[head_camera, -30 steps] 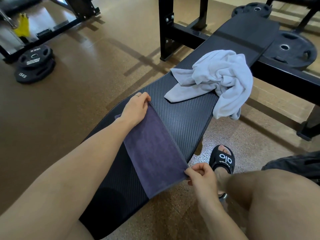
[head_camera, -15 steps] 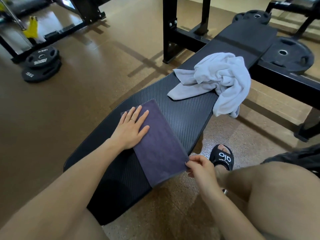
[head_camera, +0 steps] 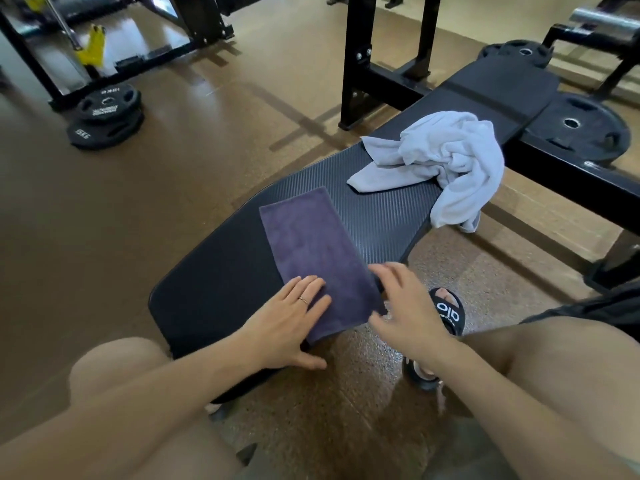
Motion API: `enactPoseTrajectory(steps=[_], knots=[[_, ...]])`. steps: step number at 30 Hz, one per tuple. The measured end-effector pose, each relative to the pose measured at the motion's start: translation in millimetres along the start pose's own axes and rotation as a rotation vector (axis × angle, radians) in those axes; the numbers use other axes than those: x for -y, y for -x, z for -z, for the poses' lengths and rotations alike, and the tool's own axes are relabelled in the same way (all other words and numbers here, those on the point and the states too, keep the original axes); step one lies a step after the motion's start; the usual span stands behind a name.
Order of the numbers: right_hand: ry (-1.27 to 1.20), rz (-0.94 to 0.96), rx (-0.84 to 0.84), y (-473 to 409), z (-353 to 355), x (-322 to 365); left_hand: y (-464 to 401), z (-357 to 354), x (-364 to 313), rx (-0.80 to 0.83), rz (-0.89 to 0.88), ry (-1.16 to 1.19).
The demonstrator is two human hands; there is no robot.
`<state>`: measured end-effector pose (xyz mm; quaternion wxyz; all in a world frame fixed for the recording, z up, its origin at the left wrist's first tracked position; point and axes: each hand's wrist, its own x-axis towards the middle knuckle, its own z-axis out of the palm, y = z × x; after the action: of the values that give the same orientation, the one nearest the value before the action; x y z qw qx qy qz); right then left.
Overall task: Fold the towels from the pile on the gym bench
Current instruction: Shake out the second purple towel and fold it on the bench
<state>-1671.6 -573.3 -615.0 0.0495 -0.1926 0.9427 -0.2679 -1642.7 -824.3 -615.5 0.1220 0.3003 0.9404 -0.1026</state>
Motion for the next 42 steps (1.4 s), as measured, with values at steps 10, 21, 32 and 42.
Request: enactPoseTrajectory(steps=[10,21,32,42], knots=[[0.596,0.542,0.323,-21,-10,-16,18,-30,-32,-0.192,0.129,0.024],[0.389,0.563,0.180,-33,-8,-16,22,-21,-26,-0.313,0.125,0.007],[-0.150,0.078,0.310,-64,35,11,25,10,11,-0.305,0.281,0.743],[-0.206,-0.185,0.209,-96,12,4,-8,8,39,-0.352,0.640,1.155]])
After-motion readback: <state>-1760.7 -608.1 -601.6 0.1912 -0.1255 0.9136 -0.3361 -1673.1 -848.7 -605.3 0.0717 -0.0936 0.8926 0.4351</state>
